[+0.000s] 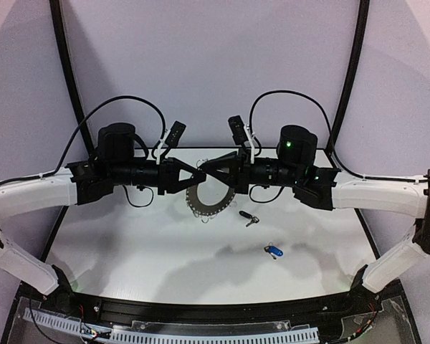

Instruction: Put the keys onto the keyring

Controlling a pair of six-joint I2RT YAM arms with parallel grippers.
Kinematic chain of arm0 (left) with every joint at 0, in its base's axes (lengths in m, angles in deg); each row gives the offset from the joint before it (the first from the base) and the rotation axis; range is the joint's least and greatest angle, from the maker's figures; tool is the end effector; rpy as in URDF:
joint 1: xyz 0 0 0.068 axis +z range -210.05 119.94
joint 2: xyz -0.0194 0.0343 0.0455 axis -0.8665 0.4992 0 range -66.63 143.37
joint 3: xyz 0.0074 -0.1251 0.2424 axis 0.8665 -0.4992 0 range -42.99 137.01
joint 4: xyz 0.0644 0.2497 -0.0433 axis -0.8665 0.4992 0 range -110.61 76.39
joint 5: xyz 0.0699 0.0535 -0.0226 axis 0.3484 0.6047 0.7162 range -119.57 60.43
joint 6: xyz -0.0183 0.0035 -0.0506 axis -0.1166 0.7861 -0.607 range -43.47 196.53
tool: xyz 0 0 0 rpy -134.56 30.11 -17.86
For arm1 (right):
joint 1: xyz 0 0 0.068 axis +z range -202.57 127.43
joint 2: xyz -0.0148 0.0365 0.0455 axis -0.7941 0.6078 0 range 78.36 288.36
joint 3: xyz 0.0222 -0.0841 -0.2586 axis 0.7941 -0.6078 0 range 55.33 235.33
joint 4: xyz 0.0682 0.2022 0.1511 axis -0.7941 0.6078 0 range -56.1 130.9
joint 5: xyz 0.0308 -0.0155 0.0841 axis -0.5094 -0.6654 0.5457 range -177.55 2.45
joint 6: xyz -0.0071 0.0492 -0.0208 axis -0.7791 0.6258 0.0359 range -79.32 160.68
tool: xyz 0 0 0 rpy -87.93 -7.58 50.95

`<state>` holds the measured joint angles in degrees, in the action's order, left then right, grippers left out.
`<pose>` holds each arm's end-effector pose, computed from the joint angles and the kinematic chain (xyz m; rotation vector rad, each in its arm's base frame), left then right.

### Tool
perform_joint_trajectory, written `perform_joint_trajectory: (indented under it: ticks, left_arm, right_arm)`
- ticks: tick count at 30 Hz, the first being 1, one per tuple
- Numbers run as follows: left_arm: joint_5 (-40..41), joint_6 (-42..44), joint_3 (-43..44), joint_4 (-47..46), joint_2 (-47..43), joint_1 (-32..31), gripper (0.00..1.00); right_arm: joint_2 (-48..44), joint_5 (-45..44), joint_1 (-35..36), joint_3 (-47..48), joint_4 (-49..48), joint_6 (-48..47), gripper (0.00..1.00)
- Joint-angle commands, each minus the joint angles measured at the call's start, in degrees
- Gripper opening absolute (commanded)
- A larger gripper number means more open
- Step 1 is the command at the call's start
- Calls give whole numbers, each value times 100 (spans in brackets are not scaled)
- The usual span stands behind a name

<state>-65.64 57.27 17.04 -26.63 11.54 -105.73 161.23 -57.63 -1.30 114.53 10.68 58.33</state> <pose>0.2072 -0.2420 0.3311 0.9175 1.7294 -1.3414 0.1992 0.2768 0.3313 -0.9178 1.4883 1.3211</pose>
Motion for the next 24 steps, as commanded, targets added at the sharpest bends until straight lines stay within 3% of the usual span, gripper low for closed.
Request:
perform_joint_trajectory:
  ticks: [1,4,9,19,22,24]
  left_arm:
    - [-34,-26,-100,-199,-8,-31,8]
    - [-56,-37,-127,-276,-59,-30,8]
    - [109,-47,-222,-365,-293,-31,20]
    - [188,35,-242,-354,-508,-30,24]
    - [85,33,-165,-338,-402,-32,23]
    - [-24,96,-38,-209,-274,-30,13]
  right_arm:
    - [-183,53,50,-58,-657,75,0]
    - [-220,164,50,-105,-619,25,0]
    - [-289,124,50,-134,-401,-96,0]
    - [-227,362,50,-29,-167,-202,0]
    - [-210,438,50,-24,-228,-184,0]
    - [-234,445,52,-29,-274,-172,0]
